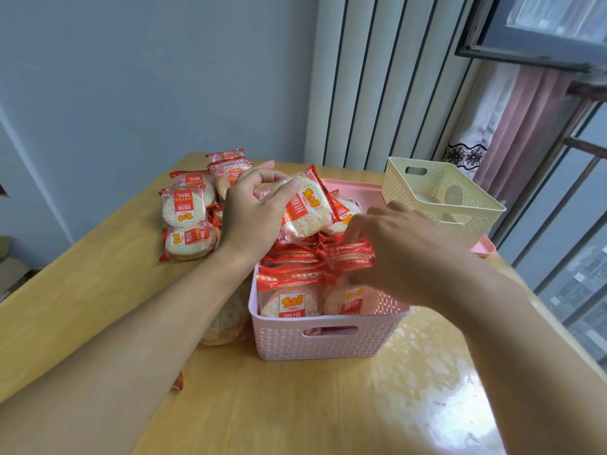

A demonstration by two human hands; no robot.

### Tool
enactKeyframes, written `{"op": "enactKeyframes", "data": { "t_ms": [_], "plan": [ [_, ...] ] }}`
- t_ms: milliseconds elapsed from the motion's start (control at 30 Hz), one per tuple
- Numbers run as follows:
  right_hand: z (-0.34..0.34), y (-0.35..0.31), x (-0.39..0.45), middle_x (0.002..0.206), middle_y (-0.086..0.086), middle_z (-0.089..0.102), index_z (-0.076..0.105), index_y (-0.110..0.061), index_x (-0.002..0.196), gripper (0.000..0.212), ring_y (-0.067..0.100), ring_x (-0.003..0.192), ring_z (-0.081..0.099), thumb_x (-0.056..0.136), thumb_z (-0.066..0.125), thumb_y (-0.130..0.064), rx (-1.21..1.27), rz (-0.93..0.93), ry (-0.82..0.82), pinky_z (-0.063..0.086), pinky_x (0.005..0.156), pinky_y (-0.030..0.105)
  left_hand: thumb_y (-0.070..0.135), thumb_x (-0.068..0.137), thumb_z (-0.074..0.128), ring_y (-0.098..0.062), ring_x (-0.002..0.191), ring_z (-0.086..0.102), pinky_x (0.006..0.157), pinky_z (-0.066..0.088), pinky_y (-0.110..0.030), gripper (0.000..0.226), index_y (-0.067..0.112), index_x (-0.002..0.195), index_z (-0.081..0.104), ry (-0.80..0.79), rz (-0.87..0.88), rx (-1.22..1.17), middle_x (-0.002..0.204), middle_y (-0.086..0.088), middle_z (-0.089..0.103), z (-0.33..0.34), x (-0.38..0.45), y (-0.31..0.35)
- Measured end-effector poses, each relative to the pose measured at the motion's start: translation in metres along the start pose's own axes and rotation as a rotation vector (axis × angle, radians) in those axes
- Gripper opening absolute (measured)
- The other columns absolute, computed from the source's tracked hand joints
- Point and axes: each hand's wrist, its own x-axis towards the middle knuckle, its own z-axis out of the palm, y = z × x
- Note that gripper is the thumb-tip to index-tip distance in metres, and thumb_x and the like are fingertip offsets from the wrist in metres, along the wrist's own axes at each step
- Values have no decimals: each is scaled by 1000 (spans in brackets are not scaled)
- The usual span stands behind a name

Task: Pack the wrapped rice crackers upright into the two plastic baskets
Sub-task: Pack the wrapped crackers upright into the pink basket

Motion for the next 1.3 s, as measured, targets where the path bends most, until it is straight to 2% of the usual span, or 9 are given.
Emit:
{"op": "enactKeyframes", "data": {
  "t_ms": [200, 333, 433, 600, 700, 767, 1000, 1200, 1300],
  "plan": [
    [-2, -4, 9, 107, -14, 69, 51, -31, 133, 60, 7, 87, 68, 86, 56, -68, 745, 105, 210, 52, 65, 29, 31, 90, 73, 0, 129, 51, 102, 44, -25, 6, 25, 88, 72, -80, 117, -41, 136, 14, 59, 2, -8, 17],
    [8, 0, 17, 97, 0, 77, 59, -32, 112, 31, 25, 81, 75, 87, 67, -47, 1078, 21, 246, 60, 72, 55, 48, 93, 63, -1, 122, 58, 103, 46, -26, 20, 31, 89, 74, -165, 105, -160, 127, 13, 67, 1, -11, 24],
    [2, 6, 13, 94, 0, 74, 62, -35, 111, 24, 21, 75, 70, 89, 69, -41, 1006, -95, 150, 56, 65, 47, 45, 99, 56, 12, 102, 62, 84, 44, -5, 30, 21, 97, 75, -45, 17, -197, 100, 20, 71, -6, 1, 23],
    [3, -5, 3, 93, -14, 67, 65, -44, 111, 30, 8, 84, 64, 86, 78, -35, 647, -241, -77, 55, 77, 36, 35, 88, 75, -6, 127, 49, 96, 40, -23, 44, 23, 128, 63, -67, -170, 39, 133, 10, 57, -14, 15, -3],
    [9, -23, 3, 92, -17, 68, 69, -38, 107, 35, 1, 83, 60, 77, 85, -31, 497, -250, -74, 48, 72, 22, 37, 84, 79, -5, 123, 48, 92, 40, -19, 65, 23, 142, 52, -140, -256, 83, 138, 9, 51, -14, 16, -16],
    [11, -28, 4, 86, -15, 68, 72, -34, 98, 32, 1, 78, 59, 70, 87, -34, 439, -233, -53, 45, 66, 18, 42, 81, 80, -9, 130, 51, 105, 44, -28, 73, 22, 145, 50, -185, -271, 68, 146, 5, 51, -11, 14, -20],
    [18, -30, 10, 82, -15, 56, 58, -37, 101, 42, 6, 71, 48, 69, 82, -45, 216, -243, -33, 36, 56, 26, 28, 90, 74, -7, 130, 51, 110, 43, -30, 48, 21, 134, 55, -187, -225, 46, 135, 7, 56, -6, 11, -22],
    [19, -32, 11, 106, -17, 59, 63, -36, 113, 45, 13, 94, 55, 74, 75, -55, 160, -274, -44, 49, 79, 33, 19, 92, 71, -9, 130, 53, 111, 45, -37, 43, 18, 132, 54, -160, -217, -10, 140, 2, 57, -4, 7, -22],
    [20, -34, 14, 102, -16, 59, 65, -35, 106, 39, 13, 85, 48, 75, 73, -56, 112, -282, -40, 43, 70, 32, 15, 94, 70, 0, 120, 55, 101, 48, -19, 39, 17, 130, 55, -155, -205, -15, 132, 5, 59, 0, 6, -23]
  ]
}}
